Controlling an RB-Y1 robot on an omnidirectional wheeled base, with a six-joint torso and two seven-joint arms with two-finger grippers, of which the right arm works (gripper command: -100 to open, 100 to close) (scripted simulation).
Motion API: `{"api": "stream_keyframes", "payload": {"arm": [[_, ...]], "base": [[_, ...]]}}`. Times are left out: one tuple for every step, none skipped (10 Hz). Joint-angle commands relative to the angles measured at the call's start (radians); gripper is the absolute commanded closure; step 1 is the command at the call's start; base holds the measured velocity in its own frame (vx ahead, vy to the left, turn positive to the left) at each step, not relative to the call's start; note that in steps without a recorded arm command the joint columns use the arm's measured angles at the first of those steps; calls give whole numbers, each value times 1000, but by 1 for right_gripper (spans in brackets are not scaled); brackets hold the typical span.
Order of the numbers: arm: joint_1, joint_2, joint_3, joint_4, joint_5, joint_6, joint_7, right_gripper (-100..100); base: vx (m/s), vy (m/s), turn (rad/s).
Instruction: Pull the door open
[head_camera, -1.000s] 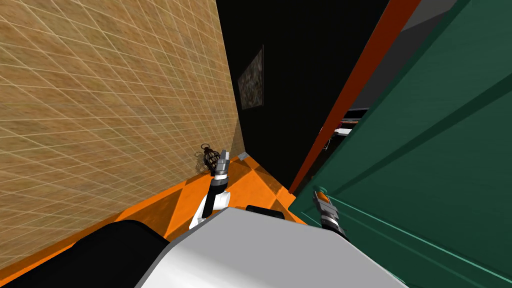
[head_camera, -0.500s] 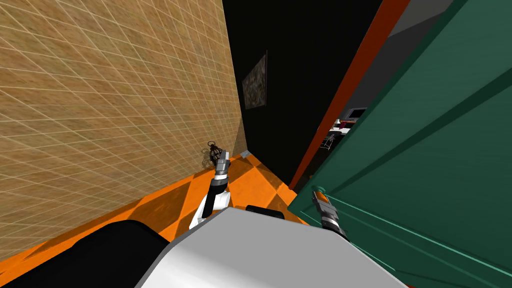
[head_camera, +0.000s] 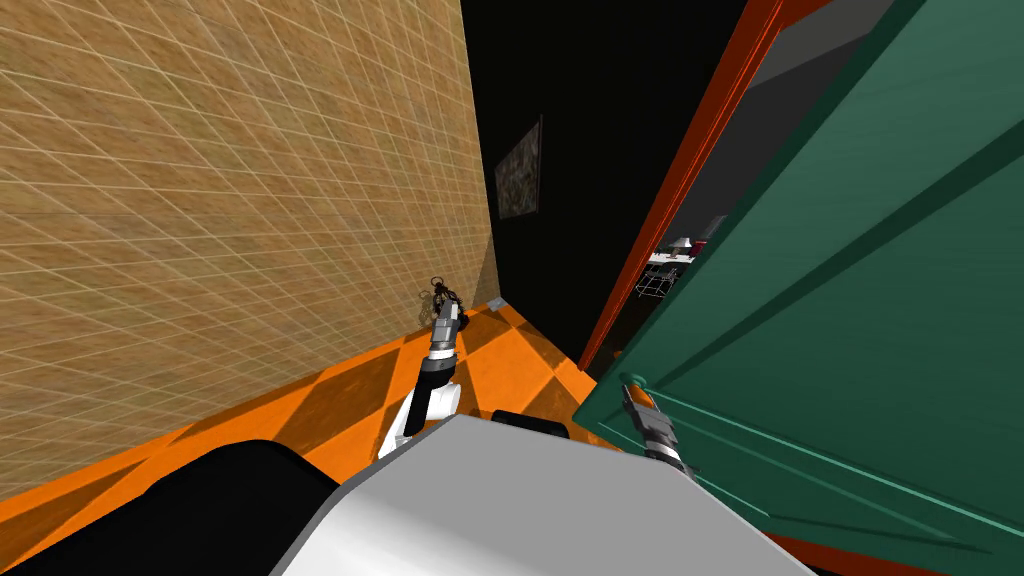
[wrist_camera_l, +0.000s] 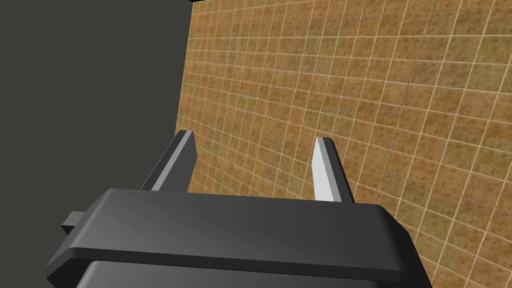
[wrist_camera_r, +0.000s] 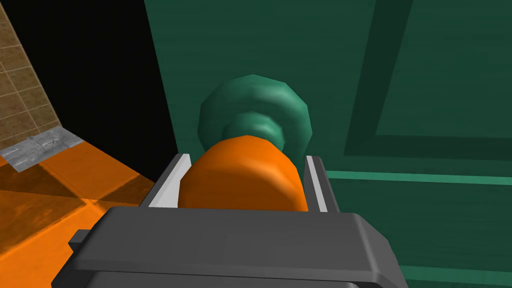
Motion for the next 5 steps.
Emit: {"api": "stream_keyframes", "payload": {"arm": [[6, -12, 20, 4, 12, -19, -22, 100], [1, -6, 14, 9, 8, -13, -13, 100], [13, -17, 31, 14, 18, -31, -32, 100], [20, -26, 40, 15, 24, -42, -42, 100], [28, -36, 49, 16, 30, -55, -55, 100]], "base": [[-226, -36, 76], [-95, -9, 21], [-152, -2, 112], [-237, -24, 134], [-236, -41, 118]]}}
